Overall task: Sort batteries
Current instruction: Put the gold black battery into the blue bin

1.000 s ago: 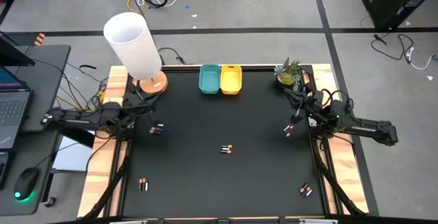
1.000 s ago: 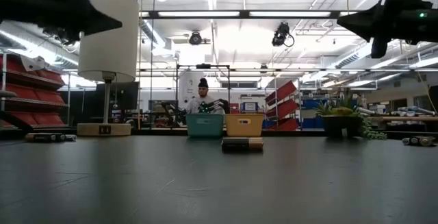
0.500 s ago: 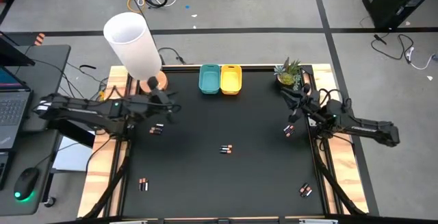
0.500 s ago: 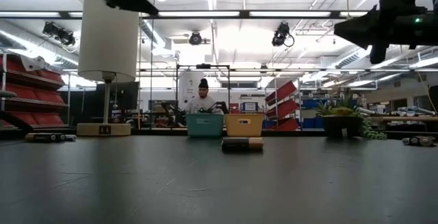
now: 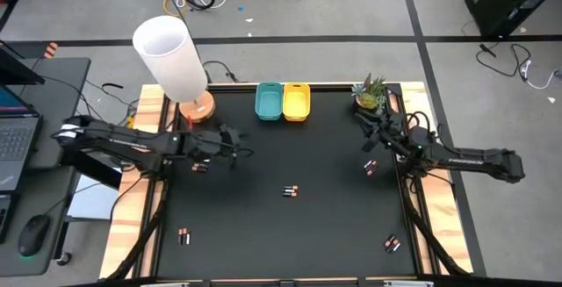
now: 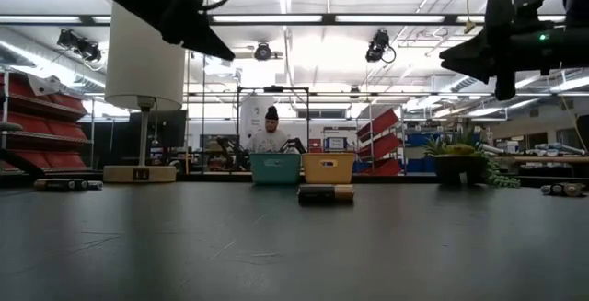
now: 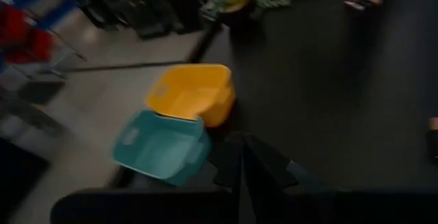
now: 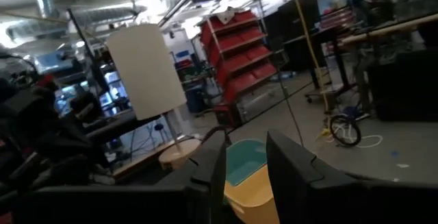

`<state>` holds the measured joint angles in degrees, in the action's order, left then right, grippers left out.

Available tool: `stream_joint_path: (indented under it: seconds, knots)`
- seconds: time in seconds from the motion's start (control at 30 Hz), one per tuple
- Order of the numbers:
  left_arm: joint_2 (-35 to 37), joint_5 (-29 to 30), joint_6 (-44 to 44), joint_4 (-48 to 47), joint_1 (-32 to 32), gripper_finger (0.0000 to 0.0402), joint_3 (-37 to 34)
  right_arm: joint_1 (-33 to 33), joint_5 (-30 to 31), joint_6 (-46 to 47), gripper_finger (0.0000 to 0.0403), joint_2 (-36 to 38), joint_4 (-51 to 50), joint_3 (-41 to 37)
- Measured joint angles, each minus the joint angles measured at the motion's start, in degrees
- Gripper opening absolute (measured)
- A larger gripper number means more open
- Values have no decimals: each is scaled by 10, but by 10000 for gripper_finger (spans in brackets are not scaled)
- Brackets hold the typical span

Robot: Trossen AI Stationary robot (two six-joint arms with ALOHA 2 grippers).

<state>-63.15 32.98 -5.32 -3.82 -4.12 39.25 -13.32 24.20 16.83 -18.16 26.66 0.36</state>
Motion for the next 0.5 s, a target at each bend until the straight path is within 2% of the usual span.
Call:
stream_joint_path:
  seconds: [0.1,0.3,0.5]
  knots:
    - [-20,-32,26,10,3,20,0,0,-14,20,92,-29,15,0]
    - [-55,-149,89,2,33,19,0,1,-27,62,92,-90,29,0]
    - [-83,-150,86,-2,41,26,0,1,-29,73,92,-157,78,0]
